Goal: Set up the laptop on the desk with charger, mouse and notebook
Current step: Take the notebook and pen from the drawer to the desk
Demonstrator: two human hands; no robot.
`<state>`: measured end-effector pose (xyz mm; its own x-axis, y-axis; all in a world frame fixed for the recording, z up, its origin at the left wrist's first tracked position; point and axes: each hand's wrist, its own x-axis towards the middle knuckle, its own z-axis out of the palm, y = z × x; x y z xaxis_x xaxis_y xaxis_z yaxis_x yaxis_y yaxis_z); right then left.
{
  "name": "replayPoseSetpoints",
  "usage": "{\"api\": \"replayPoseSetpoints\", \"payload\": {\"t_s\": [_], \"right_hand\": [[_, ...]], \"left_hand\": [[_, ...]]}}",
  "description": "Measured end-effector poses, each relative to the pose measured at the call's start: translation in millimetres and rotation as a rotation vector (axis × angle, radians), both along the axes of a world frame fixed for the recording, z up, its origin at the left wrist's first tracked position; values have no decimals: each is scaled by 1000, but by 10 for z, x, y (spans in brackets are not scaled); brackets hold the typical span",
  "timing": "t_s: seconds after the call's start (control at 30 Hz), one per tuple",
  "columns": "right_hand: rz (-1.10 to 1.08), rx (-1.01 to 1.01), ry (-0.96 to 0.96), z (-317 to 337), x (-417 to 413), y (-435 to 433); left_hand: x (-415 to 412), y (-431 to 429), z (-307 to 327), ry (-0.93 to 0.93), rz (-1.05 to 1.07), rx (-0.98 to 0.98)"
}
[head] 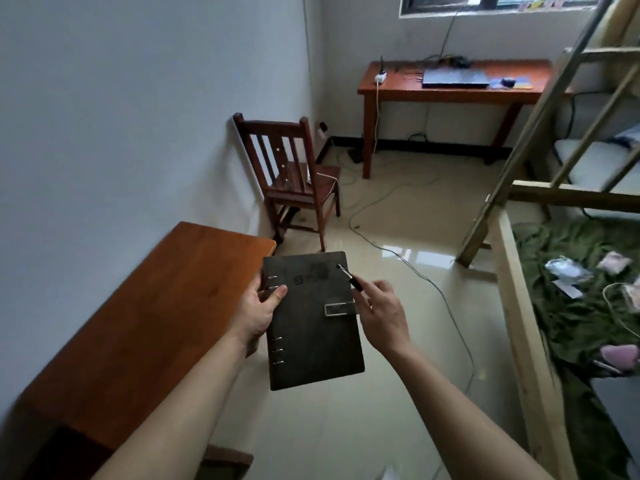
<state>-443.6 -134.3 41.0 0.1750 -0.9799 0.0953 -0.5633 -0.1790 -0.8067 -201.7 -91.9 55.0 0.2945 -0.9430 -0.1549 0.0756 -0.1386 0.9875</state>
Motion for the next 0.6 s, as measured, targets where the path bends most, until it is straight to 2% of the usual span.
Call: {"api": "replayPoseSetpoints", "payload": {"t_s": [0.1, 0.17, 0.37, 0.6], "right_hand": [[-58, 32, -137, 33, -215, -621], [-112, 15, -160, 74, -326, -992], [-184, 33, -94, 23, -383, -2102], [-269, 55, -8, -62, -201, -3528]], "left_hand": [[-155, -642, 76, -26, 1, -5], [-212, -999, 131, -30, -8, -16], [-217, -2203, 52, -68, -32, -1], [-97, -3902, -107, 106, -110, 9]]}}
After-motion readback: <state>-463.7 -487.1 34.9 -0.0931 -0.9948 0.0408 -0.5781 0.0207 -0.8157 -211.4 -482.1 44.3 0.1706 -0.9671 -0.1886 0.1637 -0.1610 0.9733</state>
